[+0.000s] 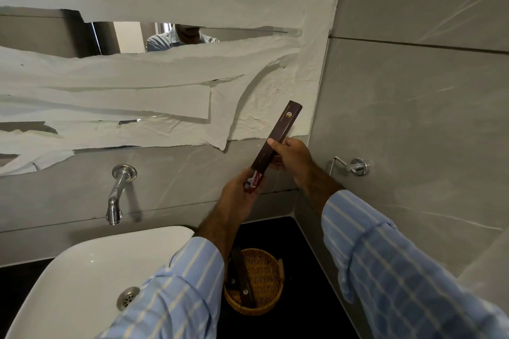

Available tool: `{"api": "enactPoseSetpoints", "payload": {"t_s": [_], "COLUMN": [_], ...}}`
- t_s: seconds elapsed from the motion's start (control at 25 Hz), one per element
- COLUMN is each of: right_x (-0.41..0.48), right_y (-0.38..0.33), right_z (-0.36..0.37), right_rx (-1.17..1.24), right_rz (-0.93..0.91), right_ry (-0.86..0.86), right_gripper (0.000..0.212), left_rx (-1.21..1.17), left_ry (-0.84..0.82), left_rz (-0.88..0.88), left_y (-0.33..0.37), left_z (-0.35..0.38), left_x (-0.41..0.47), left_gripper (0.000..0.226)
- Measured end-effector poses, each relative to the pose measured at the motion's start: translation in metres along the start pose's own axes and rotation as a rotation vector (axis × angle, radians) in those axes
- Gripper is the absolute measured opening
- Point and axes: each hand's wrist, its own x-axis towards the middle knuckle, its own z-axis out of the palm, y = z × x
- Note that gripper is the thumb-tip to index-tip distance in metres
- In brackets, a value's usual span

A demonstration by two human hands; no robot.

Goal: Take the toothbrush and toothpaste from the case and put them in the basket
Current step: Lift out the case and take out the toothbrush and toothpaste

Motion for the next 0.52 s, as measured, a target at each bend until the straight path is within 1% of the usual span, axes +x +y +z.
{"api": "enactPoseSetpoints", "payload": {"t_s": [0.04,0.12,0.2,0.24,0.36,0.44,0.52], "right_x": [0.001,0.002,0.005,0.006,0.010,0.011,0.012], "right_y": [0.003,0.008,0.013,0.015,0.019,0.020,0.018], "right_z": [-0.001,-0.004,-0.008,-0.010,-0.017,-0.020,-0.023], "right_rx": [0.006,-0.003,-0.017,-0.027,-0.002,0.030,0.049], "right_rz": [0.008,0.020,0.031,0.036,0.083,0.115,0.104], "right_ry": [0.035,0.107,0.156,0.170,0.162,0.139,0.152], "right_gripper": [0.037,0.041,0.041,0.040,0.039,0.041,0.040], "left_rx": [0.050,0.274,0.595,0.773,1.282,1.459,1.493], "left_ry": [-0.017,-0.042,-0.042,-0.026,0.015,0.012,0.013], "left_rz": [0.022,0.092,0.186,0.239,0.448,0.538,0.554], "left_y": [-0.003,-0.009,-0.012,-0.012,-0.005,0.002,0.007], "left_z": [-0.002,-0.007,-0.012,-0.012,-0.007,-0.002,-0.001], "left_x": [0.000,0.000,-0.001,-0.001,0.001,0.002,0.002], "left_gripper": [0.025,0.019,0.016,0.018,0.020,0.017,0.017]}}
